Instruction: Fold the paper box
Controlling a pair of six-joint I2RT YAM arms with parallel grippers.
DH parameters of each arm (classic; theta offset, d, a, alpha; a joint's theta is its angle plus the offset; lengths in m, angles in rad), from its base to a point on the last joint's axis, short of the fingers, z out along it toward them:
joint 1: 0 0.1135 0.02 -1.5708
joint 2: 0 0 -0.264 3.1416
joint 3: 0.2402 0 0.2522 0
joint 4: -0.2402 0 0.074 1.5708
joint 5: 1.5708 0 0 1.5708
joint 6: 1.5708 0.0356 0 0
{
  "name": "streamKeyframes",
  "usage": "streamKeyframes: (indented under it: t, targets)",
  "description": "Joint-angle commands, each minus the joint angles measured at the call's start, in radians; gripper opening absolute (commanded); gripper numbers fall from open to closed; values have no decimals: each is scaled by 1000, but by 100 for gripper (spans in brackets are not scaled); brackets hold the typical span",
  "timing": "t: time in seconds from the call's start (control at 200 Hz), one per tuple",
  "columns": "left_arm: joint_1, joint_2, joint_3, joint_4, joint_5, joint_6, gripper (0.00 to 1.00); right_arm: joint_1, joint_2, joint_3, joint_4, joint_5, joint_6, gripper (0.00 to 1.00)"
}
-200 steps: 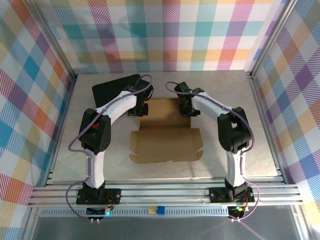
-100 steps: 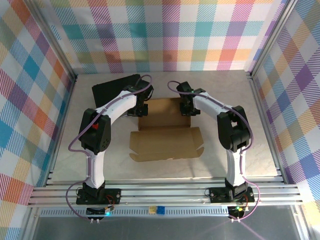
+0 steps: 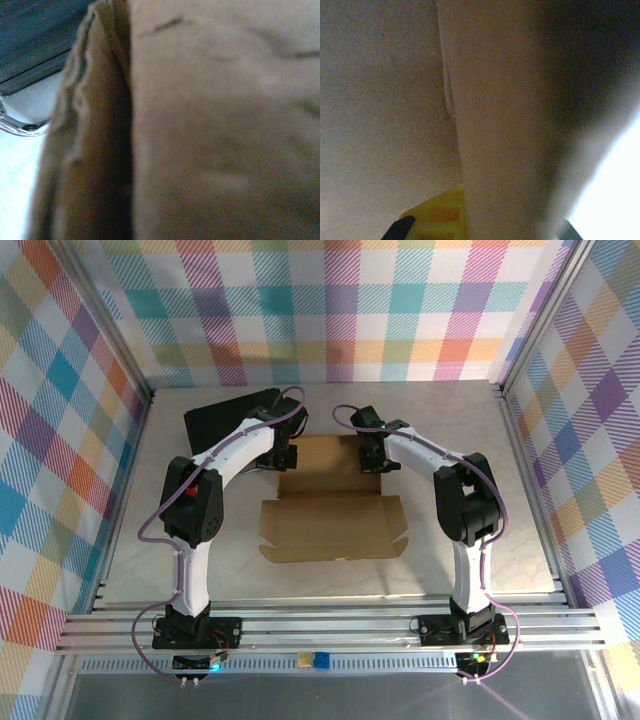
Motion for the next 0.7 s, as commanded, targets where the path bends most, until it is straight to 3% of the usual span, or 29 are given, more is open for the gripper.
streamKeyframes:
  t: [0.0, 0.175, 0.54, 0.695]
  targets:
    - [8, 23, 35, -85, -92, 1, 0, -19, 23, -28, -123, 127, -19, 0]
    - [10, 32, 23, -94, -115, 16, 2, -16, 21, -22, -124, 118, -31, 0]
    - [13, -20, -63, 20, 29, 19, 33, -16, 42, 5, -145, 65, -25, 0]
    - [14, -49, -85, 41, 72, 13, 34, -16, 44, 12, -145, 51, -21, 0]
